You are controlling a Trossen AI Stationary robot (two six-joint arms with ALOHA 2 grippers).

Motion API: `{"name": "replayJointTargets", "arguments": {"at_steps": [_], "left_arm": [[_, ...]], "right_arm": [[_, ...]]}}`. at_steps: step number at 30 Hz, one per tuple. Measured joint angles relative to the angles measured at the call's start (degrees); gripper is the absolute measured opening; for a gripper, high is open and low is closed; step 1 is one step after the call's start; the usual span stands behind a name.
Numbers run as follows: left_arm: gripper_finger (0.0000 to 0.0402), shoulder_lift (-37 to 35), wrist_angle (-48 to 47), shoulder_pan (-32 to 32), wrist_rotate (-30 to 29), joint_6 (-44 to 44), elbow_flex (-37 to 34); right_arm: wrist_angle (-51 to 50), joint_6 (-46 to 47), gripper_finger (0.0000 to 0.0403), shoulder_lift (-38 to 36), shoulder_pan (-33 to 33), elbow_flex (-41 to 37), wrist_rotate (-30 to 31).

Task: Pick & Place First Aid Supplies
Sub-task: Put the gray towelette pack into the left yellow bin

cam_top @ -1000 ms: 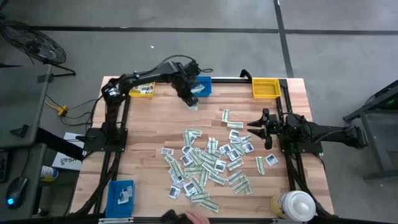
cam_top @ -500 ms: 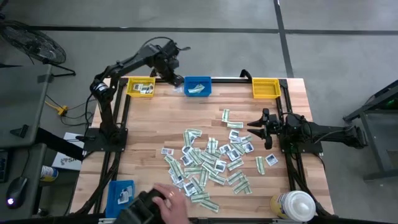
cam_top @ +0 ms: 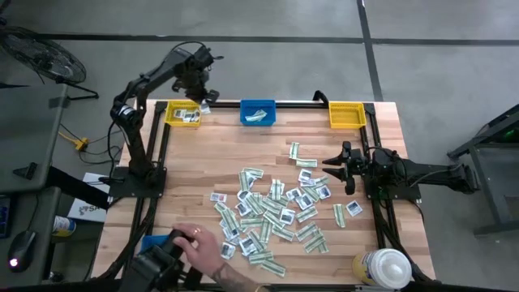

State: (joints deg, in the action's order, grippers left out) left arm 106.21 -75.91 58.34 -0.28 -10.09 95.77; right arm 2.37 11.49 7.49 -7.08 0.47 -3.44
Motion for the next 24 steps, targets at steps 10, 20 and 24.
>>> {"name": "replayJointTargets", "arguments": {"at_steps": [10,20,24], "left_arm": [[0.0000,0.0,-8.1,2.6,-10.5,-0.9,0.0],[0.0000,2.6,-5.8,3.6,-14.3,-1.8,0.1],[0.0000,3.9,-2.8,3.6,-13.7,-2.2,0.1]], "right_arm": [[0.0,0.0,0.0129,0.0,0.0,0.0,0.0],[0.0,0.0,0.0129,0.0,0.0,0.0,0.0],[0.0,0.0,0.0129,0.0,0.0,0.0,0.0]]}}
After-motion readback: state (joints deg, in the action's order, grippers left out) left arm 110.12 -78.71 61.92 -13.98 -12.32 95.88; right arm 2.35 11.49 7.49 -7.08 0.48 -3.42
